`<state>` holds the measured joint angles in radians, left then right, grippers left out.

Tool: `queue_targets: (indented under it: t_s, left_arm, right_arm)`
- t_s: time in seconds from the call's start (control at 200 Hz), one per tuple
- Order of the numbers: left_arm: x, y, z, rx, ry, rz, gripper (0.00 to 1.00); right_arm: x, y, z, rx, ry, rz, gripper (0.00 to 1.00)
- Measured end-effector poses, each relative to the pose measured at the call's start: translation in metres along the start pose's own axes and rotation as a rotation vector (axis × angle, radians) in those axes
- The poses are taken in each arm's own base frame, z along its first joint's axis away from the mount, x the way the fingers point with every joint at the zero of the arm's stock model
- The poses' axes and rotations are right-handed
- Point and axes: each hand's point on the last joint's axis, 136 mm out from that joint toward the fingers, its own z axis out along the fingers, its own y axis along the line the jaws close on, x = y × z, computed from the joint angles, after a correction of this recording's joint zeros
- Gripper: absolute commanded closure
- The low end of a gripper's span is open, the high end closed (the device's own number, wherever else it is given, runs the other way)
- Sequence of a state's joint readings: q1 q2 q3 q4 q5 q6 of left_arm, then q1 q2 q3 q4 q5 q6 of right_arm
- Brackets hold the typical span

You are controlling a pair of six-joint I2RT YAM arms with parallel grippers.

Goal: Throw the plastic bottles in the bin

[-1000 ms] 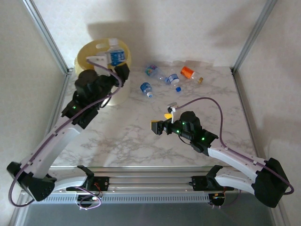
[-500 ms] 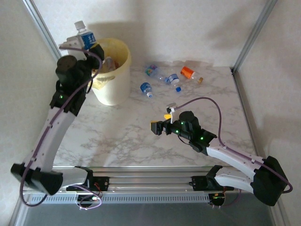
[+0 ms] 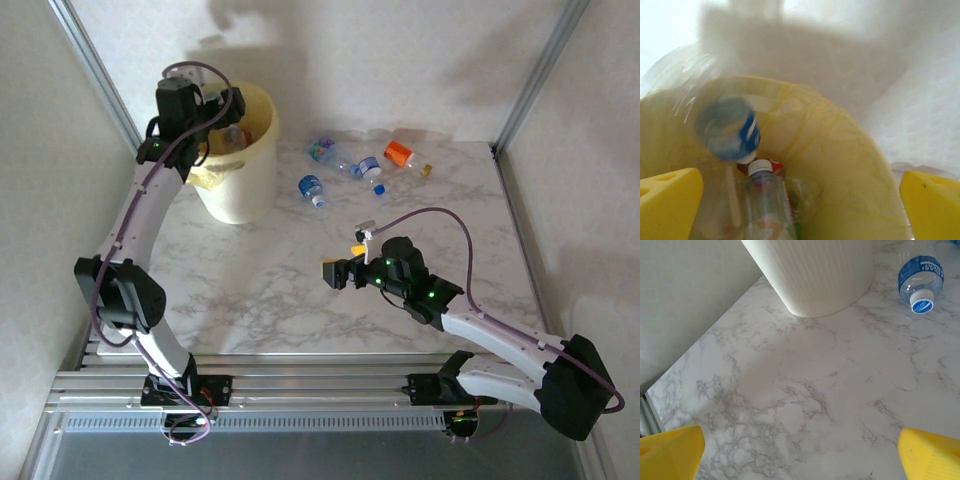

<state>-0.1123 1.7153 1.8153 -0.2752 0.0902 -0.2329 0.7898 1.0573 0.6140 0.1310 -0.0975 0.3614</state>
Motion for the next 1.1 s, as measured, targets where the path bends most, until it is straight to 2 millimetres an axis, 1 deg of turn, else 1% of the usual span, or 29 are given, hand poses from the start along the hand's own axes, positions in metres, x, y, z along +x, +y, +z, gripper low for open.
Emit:
queue_targets:
  t_s: [0.065,0.105,0.175,0.225,0.32,0.38,0.425,0.475,0.536,0.596,0.636,0.716,0.791,0.866,0.931,1.006,1.096]
  left_arm:
    - [-0.014,-0.009,-0.016,0.030,-0.029,0.000,0.00]
    - [-0.024,-0.015,-0.030,0.049,-0.049,0.001,0.00]
    - [-0.042,-0.029,-0.059,0.097,-0.094,0.003,0.00]
    - [-0.050,-0.040,-0.081,0.136,-0.121,0.006,0.01]
    - [-0.055,-0.060,-0.121,0.217,-0.156,0.014,0.00]
    - [-0.052,-0.071,-0.139,0.261,-0.162,0.019,0.00]
    - [-0.045,-0.081,-0.150,0.299,-0.158,0.026,0.00]
    - [-0.035,-0.090,-0.157,0.331,-0.143,0.034,0.00]
    - [-0.015,-0.101,-0.161,0.370,-0.109,0.047,0.00]
    - [0.008,-0.107,-0.162,0.395,-0.066,0.055,0.00]
    - [0.023,-0.109,-0.162,0.406,-0.038,0.059,0.00]
    - [0.053,-0.104,-0.162,0.409,0.017,0.067,0.00]
    - [0.074,-0.097,-0.167,0.406,0.046,0.070,0.00]
    - [0.085,-0.092,-0.175,0.410,0.053,0.071,0.00]
    - [0.091,-0.088,-0.183,0.416,0.050,0.067,0.00]
    - [0.095,-0.086,-0.193,0.427,0.040,0.064,0.00]
    - [0.098,-0.083,-0.203,0.436,0.028,0.059,0.00]
  right_arm:
    - [0.002,-0.005,0.001,0.017,0.018,0.017,0.01]
    - [0.001,-0.009,0.003,0.030,0.027,0.031,0.01]
    - [-0.001,-0.014,0.007,0.051,0.046,0.053,0.01]
    - [-0.002,-0.018,0.011,0.065,0.058,0.074,0.01]
    - [-0.001,-0.030,0.015,0.100,0.077,0.114,0.01]
    - [0.002,-0.038,0.016,0.121,0.089,0.137,0.01]
    - [0.006,-0.043,0.017,0.137,0.102,0.155,0.01]
    - [0.009,-0.048,0.017,0.150,0.113,0.172,0.01]
    - [0.011,-0.054,0.018,0.163,0.124,0.186,0.01]
    - [0.013,-0.058,0.019,0.169,0.131,0.197,0.01]
    - [0.014,-0.061,0.020,0.168,0.137,0.203,0.01]
    - [0.017,-0.066,0.021,0.166,0.150,0.212,0.01]
    - [0.019,-0.074,0.025,0.164,0.169,0.223,0.01]
    - [0.019,-0.081,0.031,0.158,0.188,0.227,0.02]
    - [0.013,-0.087,0.039,0.149,0.198,0.228,0.02]
    - [0.001,-0.093,0.052,0.139,0.205,0.222,0.03]
    - [-0.022,-0.099,0.072,0.123,0.194,0.209,0.04]
